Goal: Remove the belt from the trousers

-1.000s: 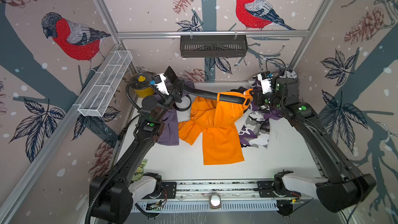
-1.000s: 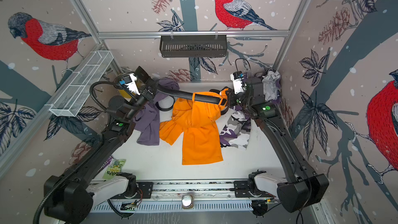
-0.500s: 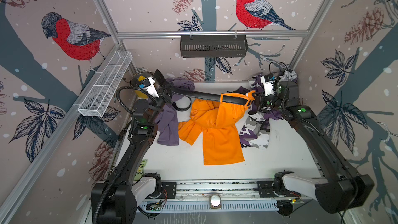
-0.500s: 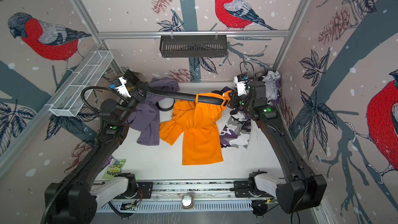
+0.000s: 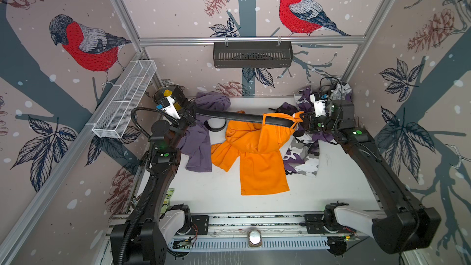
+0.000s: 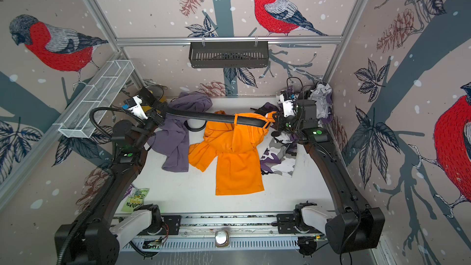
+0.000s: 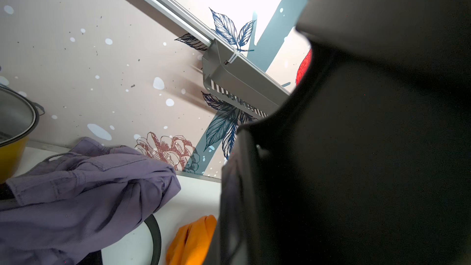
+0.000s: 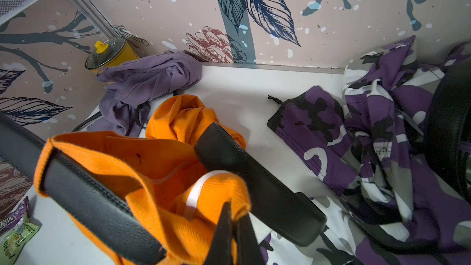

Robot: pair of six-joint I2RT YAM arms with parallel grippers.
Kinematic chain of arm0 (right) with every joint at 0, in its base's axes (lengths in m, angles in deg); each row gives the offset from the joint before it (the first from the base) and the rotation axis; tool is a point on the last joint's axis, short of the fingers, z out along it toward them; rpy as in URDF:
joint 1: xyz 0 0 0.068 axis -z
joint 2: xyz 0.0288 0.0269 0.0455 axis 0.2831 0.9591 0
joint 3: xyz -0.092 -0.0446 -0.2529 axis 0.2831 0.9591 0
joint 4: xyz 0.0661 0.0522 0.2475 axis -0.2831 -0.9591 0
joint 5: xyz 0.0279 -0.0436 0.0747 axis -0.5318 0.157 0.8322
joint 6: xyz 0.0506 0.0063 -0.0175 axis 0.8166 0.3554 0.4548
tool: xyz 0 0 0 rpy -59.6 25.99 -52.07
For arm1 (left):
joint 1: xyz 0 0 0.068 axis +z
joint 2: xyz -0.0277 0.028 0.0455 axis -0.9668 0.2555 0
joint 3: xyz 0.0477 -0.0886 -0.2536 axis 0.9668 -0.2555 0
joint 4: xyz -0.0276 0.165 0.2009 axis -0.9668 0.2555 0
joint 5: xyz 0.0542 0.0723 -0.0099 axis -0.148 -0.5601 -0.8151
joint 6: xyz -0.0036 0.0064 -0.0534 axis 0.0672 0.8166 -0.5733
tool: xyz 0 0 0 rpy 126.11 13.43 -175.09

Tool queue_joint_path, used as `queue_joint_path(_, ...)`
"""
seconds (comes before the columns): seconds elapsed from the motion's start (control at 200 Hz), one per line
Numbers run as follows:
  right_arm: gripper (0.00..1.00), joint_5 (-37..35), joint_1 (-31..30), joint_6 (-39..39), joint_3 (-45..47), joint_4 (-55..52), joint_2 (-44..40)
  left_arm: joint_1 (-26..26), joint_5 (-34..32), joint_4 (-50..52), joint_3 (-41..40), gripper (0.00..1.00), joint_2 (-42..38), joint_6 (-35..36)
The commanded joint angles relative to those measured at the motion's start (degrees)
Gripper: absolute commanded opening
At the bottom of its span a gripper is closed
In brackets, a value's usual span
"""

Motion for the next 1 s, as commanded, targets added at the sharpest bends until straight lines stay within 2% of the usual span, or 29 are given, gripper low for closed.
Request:
queue_joint_path(0.0, 0.00, -5.04, 1.17, -0.31, -0.02, 2.20, -0.38, 1.90, -5.04, -1.42, -0.05, 0.00, -1.02, 0.93)
queue_joint_path(0.31, 0.00, -5.87, 3.30, -1.43, -0.10, 0.48, -1.23, 6.28, -6.69, 2.05, 0.74, 0.00, -3.50, 1.77)
queue_joint_path(0.996, 0.00, -13.52, 11.43, -2.65, -1.63, -4.76, -3.83, 12.55, -9.28, 5.83, 12.33, 0.00, -4.22, 4.82)
